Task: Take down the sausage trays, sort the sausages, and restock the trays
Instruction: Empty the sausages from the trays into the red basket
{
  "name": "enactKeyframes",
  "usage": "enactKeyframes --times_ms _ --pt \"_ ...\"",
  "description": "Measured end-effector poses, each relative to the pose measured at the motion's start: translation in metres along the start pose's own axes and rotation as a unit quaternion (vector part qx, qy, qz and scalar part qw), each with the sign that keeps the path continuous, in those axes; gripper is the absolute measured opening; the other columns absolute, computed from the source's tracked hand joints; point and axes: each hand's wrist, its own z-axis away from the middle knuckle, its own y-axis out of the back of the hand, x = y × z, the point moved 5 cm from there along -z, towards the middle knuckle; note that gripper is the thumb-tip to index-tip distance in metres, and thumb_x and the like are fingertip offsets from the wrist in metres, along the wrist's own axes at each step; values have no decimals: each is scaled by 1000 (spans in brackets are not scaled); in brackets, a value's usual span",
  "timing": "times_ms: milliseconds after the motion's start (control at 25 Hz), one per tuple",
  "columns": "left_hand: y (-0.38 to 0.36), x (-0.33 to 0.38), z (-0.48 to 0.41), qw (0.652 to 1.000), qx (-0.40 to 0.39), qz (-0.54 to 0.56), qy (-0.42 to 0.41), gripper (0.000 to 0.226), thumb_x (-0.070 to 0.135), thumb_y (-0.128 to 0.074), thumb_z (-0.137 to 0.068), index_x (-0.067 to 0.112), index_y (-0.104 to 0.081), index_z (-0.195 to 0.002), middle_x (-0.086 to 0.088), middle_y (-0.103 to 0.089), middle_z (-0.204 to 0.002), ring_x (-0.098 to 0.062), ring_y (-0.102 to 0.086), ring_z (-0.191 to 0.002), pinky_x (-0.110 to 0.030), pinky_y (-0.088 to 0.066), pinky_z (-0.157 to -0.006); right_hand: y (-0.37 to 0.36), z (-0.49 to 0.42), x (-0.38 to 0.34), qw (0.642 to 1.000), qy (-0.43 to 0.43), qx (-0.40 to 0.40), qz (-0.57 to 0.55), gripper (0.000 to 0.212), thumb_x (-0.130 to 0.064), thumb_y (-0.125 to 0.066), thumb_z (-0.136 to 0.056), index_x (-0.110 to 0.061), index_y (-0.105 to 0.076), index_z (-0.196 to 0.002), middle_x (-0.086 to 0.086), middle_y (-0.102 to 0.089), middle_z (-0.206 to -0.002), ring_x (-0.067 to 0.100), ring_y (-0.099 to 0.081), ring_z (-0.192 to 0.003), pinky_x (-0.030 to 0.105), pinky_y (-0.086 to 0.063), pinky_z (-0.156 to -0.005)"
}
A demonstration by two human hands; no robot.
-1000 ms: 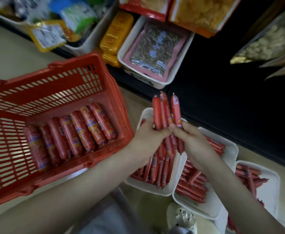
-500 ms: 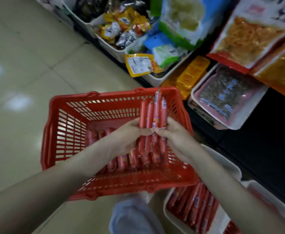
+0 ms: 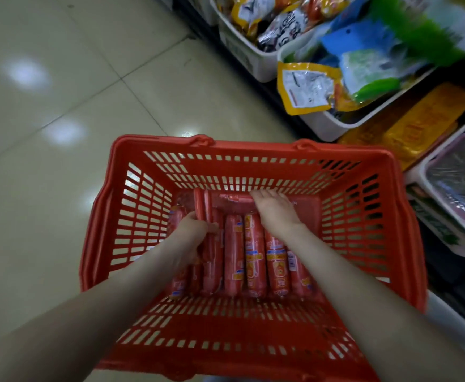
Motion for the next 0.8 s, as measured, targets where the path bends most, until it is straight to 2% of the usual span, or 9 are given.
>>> enactKeyframes --times_ms 200,280,400,480,560,640,720,800 --pt "8 -3 -16 1000 10 20 -6 36 -3 -58 -87 14 -56 -118 -14 -67 -104 -32 -66 -91 -41 -56 -68 -12 -6 -1 999 -30 -7 -13 56 4 -37 -89 -10 -32 -142 11 -42 -143 27 -36 -133 37 -29 -107" --pt "-1 -4 -17 1000 6 11 -3 32 -3 -58 -88 17 -55 -113 -13 -66 -101 -31 -65 -89 -40 -56 -64 -9 6 13 995 -71 3 -72 51 3 -40 -90 -11 -37 -139 10 -45 -140 27 -39 -130 37 -32 -106" --pt "-18 -10 -21 1000 -8 -12 -2 32 -3 -60 -86 15 -58 -112 -13 -68 -99 -31 -67 -90 -51 -56 -79 -6 32 38 960 -174 3 -219 35 -3 -45 -94 -7 -44 -129 14 -51 -128 31 -47 -120 35 -40 -94" --pt "-31 -15 -20 999 -15 -43 -15 34 -2 -61 -85 12 -58 -116 -13 -69 -101 -32 -67 -93 -51 -55 -84 -7 48 48 950 -196 -40 -239 37 -9 -47 -96 -6 -42 -133 18 -53 -123 33 -52 -114 33 -41 -86" --pt "-31 -15 -21 995 23 -82 -61 30 1 -61 -85 13 -57 -112 -9 -68 -99 -29 -66 -93 -48 -54 -86 -16 61 43 953 -160 -134 -221 42 -13 -49 -96 -11 -40 -137 16 -56 -121 30 -56 -106 29 -42 -79" --pt "-18 -9 -20 984 65 -130 -101 29 5 -59 -87 22 -55 -110 -6 -65 -101 -26 -63 -93 -44 -53 -87 -33 75 23 951 -92 -225 -194 39 -15 -51 -96 -12 -44 -134 13 -56 -123 27 -57 -104 28 -44 -79" --pt "0 -4 -19 970 70 -194 -130 31 9 -59 -88 24 -55 -115 -4 -65 -101 -23 -63 -93 -40 -52 -86 -53 86 -2 951 -29 -266 -156 37 -13 -51 -95 -11 -46 -132 12 -50 -132 27 -51 -118 30 -42 -91" --pt "13 -6 -19 957 55 -254 -129 31 11 -62 -87 25 -56 -114 -3 -66 -102 -22 -63 -94 -40 -52 -88 -64 87 -20 956 3 -264 -130 40 -12 -52 -94 -11 -44 -134 9 -44 -138 27 -43 -127 36 -39 -103"
